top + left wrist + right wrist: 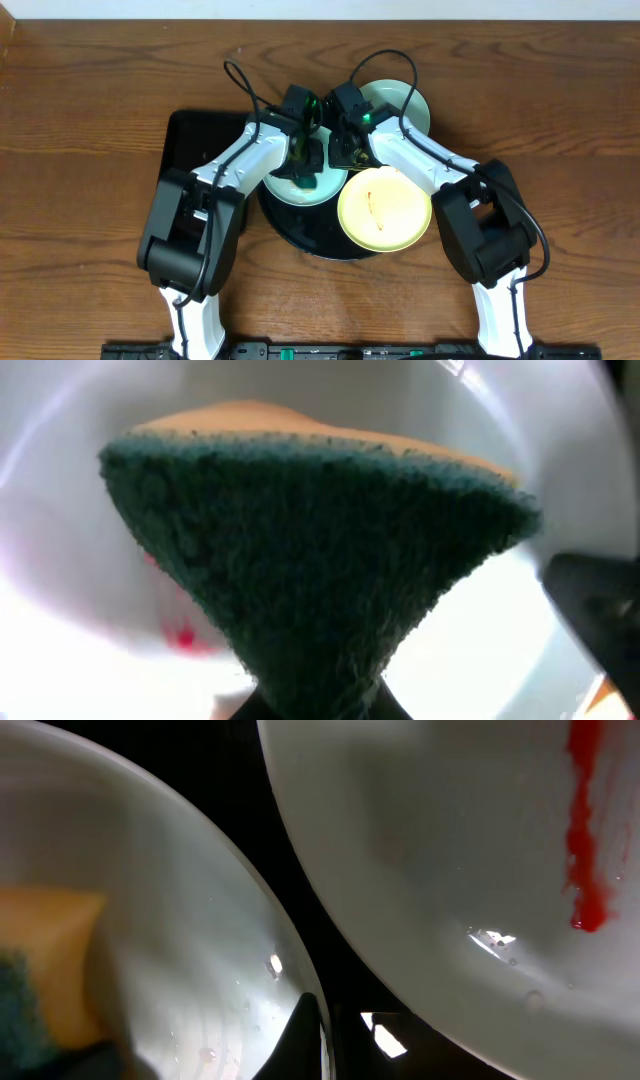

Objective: Clean dirty plates on tray and stack at the side
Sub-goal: 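Scrub the pale green plate surface with the sponge in the left gripper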

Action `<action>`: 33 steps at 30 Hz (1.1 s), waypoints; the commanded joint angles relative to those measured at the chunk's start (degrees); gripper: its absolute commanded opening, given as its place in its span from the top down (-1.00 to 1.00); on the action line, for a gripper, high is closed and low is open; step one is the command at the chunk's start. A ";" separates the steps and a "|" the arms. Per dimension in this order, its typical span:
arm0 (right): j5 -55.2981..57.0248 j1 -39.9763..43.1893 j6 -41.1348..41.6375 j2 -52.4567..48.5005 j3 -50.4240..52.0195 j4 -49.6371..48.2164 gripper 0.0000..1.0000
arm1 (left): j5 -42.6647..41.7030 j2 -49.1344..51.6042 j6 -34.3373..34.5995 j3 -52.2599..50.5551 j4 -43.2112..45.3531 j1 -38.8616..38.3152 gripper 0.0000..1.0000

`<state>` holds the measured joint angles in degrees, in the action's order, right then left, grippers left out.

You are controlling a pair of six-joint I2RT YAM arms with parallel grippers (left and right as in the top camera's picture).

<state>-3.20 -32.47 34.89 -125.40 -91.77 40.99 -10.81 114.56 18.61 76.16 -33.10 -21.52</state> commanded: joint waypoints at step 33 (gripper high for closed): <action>-1.36 -0.63 -0.26 -2.23 1.57 0.07 0.97 | -6.34 1.14 -16.02 -0.31 2.25 1.62 0.85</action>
<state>-3.27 -32.49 34.68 -125.40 -91.74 40.75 -12.64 114.78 5.58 76.20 -33.45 -19.16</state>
